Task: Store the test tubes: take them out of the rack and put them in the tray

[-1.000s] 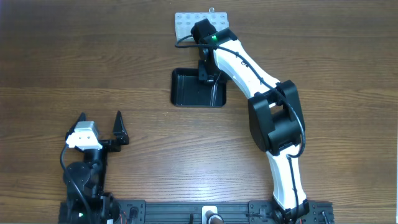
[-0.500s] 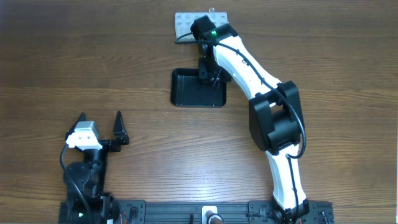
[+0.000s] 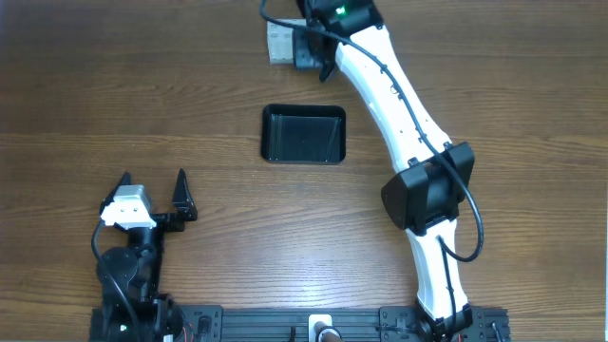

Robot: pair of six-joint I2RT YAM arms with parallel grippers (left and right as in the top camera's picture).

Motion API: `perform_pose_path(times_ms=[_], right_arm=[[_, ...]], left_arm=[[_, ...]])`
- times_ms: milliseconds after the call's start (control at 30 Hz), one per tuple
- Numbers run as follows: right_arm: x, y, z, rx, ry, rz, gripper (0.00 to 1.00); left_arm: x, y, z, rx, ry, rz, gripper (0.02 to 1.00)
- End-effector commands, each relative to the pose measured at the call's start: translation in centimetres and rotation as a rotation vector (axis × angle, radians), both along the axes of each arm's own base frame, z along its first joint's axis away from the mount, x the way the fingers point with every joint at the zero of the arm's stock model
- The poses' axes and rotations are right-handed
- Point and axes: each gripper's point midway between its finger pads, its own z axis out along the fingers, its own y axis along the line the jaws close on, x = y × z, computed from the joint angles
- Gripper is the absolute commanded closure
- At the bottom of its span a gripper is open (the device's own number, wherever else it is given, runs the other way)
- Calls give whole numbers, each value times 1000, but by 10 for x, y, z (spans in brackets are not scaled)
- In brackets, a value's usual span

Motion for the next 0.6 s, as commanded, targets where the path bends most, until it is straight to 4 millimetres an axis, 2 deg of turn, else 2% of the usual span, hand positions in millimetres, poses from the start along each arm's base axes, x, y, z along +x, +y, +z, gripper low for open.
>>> perform_pose_path(times_ms=[33, 200, 300, 467, 600], right_arm=[[29, -25, 20, -52, -123, -59, 334], [62, -33, 39, -39, -271, -98, 288], [82, -37, 42, -13, -334, -118, 248], [102, -33, 26, -32, -371, -86, 196], [110, -26, 1, -85, -357, -19, 178]], left_arm=[[0, 1, -2, 14, 3, 4, 20], [0, 1, -2, 14, 3, 4, 20], [0, 1, -2, 14, 3, 4, 20], [0, 1, -2, 14, 3, 4, 20], [0, 1, -2, 14, 3, 4, 25]])
